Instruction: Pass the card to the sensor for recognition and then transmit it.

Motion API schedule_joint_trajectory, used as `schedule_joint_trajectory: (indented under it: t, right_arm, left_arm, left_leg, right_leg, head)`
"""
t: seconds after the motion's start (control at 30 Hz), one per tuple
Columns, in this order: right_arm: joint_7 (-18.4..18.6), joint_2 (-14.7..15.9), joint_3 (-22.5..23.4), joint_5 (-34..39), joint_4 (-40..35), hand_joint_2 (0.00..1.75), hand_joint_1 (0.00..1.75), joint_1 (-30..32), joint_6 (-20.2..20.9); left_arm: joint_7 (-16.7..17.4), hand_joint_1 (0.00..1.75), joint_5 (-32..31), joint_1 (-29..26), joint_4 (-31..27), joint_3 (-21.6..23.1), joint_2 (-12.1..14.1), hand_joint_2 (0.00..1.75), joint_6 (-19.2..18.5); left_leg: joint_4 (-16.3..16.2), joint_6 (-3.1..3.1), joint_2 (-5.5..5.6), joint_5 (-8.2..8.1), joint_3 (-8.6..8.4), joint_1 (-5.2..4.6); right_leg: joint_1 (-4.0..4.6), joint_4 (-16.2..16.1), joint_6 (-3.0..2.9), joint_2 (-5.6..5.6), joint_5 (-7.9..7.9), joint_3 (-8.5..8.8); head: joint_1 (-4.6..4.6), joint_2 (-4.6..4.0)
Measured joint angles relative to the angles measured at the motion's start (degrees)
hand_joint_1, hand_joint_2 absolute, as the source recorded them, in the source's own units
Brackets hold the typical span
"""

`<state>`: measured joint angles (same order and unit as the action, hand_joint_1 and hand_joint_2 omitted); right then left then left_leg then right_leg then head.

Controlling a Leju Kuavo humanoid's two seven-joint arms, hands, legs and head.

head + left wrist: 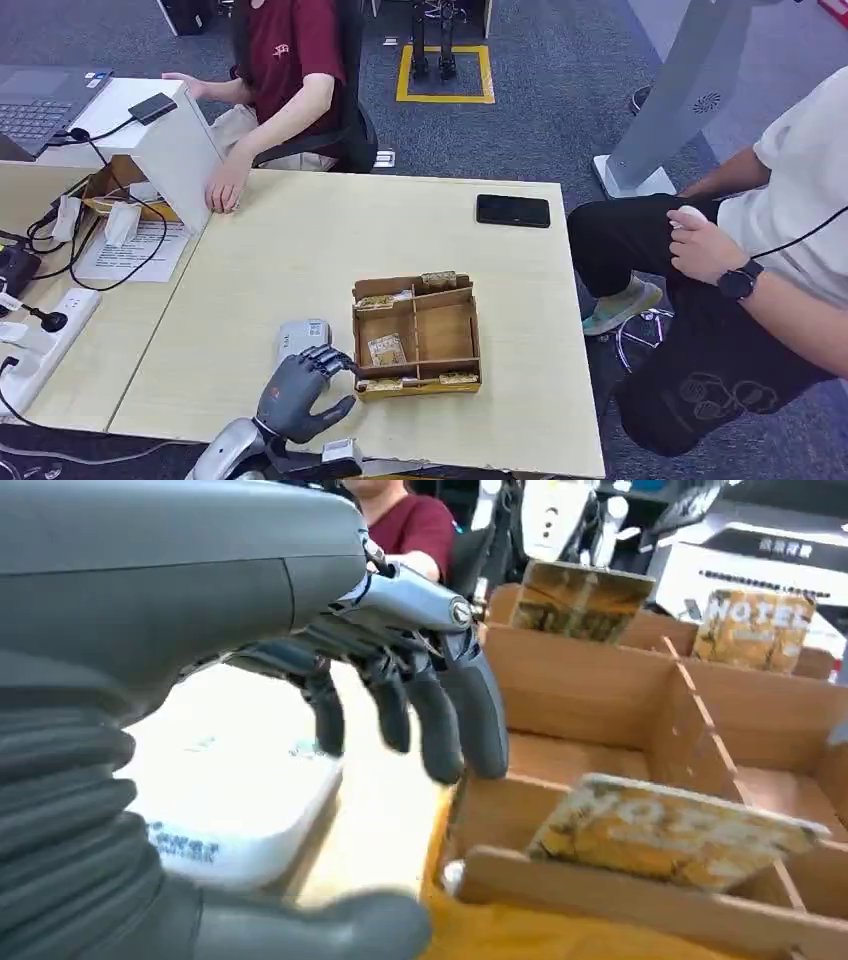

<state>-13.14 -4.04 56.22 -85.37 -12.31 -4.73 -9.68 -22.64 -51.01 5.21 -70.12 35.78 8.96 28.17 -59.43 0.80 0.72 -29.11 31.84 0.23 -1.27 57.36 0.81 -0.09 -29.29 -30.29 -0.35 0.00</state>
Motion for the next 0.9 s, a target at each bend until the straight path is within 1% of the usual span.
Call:
schedule_joint_trajectory:
  t: [0.57,0.7,0.9]
  right_arm:
    - [0.0,0.0,-0.83,0.15,0.0,1.75,0.0,0.01,0.02]
    - [0.0,0.0,-0.83,0.24,0.0,1.75,0.0,0.04,0.0]
    - [0.0,0.0,-0.83,0.37,0.0,1.75,0.0,0.05,0.0]
  left_arm:
    - [0.35,0.0,-1.36,-0.15,-0.02,-1.14,0.02,1.75,0.96]
    - [-0.72,0.0,-1.36,-0.93,-0.96,-1.16,0.09,1.75,1.95]
    - [-0.77,0.0,-2.01,-1.86,-2.19,-1.16,0.48,1.75,2.38]
  left_leg:
    - [0.0,0.0,0.0,0.0,0.0,0.0]
    - [0.0,0.0,0.0,0.0,0.0,0.0]
    - [0.0,0.0,0.0,0.0,0.0,0.0]
  right_leg:
    - [0.0,0.0,0.0,0.0,0.0,0.0]
    - [0.0,0.0,0.0,0.0,0.0,0.0]
    - [0.0,0.0,0.0,0.0,0.0,0.0]
  head:
    - [0.0,0.02]
    - [0.0,0.0]
    - [0.0,0.0]
